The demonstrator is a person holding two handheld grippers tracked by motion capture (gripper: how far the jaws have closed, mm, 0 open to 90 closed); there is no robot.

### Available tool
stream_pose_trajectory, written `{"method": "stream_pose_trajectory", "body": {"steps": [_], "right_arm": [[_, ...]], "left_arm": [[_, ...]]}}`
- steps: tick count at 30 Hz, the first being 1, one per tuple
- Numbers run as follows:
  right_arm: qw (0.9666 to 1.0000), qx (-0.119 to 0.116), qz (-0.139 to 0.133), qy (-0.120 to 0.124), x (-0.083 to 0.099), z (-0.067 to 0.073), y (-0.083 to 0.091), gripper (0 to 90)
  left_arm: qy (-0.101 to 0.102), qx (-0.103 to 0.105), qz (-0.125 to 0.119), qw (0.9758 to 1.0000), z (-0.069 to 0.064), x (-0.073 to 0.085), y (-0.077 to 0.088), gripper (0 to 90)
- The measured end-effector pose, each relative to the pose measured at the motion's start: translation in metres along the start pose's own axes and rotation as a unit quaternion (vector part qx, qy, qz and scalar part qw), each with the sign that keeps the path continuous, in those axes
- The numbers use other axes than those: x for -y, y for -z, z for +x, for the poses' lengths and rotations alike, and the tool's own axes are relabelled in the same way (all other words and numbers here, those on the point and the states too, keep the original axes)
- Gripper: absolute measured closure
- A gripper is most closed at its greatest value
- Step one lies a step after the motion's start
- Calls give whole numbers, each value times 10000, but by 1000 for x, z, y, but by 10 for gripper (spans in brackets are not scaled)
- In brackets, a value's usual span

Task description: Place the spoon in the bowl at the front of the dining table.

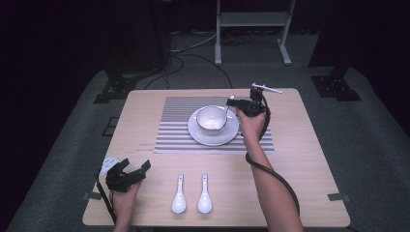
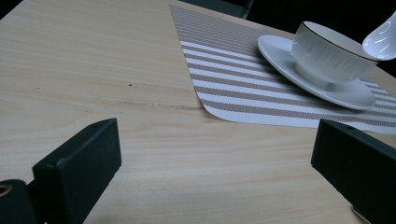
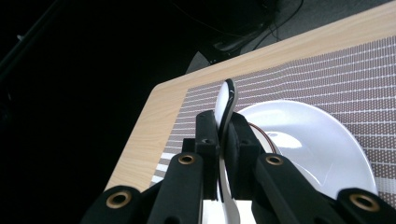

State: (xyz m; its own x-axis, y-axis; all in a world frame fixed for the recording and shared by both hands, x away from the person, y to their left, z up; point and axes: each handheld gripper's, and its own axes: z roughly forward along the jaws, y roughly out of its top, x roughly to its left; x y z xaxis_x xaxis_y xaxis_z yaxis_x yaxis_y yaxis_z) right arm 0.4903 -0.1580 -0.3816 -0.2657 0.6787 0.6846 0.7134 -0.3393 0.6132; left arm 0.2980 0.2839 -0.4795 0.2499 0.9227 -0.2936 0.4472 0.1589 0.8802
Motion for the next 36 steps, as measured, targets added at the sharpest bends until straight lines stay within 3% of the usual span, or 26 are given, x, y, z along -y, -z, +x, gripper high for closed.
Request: {"method": "stream_pose_trajectory", "body": {"steps": [3,12,27,36], "right_arm": [[9999,10,-75,-126,0,-5,-1,846],[9997,70,-146,-170,6,-7,-5,846],[9996,42,202,-183,24,-20,-19,846],[9996,52,252,-151,28,-24,-21,846]], "left_arm": [[-15,1,15,10000,0,0,0,4],[-2,1,-1,10000,0,0,0,4],[-3,7,11,10000,0,0,0,4],[-12,8,12,10000,0,0,0,4]]}}
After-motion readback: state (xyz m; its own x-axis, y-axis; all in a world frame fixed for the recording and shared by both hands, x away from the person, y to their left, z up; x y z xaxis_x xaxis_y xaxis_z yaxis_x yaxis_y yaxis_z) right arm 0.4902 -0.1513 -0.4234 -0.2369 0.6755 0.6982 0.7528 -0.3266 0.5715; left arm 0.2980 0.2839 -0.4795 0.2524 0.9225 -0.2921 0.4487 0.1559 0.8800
